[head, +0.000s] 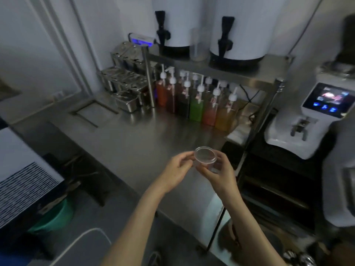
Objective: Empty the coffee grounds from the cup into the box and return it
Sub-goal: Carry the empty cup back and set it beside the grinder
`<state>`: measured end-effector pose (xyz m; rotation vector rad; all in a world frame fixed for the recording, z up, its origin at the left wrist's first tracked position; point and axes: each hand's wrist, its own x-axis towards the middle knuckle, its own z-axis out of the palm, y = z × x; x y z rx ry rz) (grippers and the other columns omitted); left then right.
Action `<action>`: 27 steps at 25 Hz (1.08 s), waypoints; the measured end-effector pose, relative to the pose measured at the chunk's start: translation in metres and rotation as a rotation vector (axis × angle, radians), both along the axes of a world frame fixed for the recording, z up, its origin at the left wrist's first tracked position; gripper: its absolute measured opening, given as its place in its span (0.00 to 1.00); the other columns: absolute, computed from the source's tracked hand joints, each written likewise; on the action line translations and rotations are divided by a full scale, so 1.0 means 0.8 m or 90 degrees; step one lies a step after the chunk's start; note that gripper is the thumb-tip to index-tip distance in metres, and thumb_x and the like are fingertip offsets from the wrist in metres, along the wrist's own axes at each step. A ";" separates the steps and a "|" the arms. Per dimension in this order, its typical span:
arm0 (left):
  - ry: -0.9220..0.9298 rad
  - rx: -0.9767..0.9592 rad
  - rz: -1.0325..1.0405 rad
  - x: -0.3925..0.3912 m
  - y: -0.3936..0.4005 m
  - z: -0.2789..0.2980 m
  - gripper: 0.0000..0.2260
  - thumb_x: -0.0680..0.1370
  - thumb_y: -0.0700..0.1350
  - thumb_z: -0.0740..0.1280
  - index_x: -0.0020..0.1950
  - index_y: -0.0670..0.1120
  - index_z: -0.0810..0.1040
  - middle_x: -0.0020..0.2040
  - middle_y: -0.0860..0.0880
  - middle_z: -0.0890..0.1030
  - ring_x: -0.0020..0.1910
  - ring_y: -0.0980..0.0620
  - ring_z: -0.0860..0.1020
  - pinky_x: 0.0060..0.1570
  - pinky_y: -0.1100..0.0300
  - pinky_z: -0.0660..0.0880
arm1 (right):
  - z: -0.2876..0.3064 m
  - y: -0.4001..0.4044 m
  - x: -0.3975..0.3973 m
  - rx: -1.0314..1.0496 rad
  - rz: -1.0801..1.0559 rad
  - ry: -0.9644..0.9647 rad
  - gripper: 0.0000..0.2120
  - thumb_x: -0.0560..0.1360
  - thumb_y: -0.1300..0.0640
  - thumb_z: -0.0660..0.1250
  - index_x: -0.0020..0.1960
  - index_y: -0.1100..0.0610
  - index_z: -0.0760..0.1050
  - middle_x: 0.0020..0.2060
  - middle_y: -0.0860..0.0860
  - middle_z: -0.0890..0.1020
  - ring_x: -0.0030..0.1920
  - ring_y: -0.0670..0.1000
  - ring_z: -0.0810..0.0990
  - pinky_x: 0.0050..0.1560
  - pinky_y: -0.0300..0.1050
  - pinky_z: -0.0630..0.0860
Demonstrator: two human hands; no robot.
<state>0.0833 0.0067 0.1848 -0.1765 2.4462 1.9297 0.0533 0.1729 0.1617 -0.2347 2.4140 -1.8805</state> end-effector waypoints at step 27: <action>0.153 -0.029 -0.225 -0.344 0.100 0.118 0.20 0.83 0.47 0.61 0.75 0.51 0.71 0.67 0.55 0.80 0.65 0.63 0.76 0.66 0.59 0.73 | 0.111 0.088 -0.278 0.014 -0.313 0.184 0.23 0.76 0.48 0.75 0.67 0.53 0.73 0.54 0.42 0.84 0.55 0.40 0.83 0.52 0.33 0.77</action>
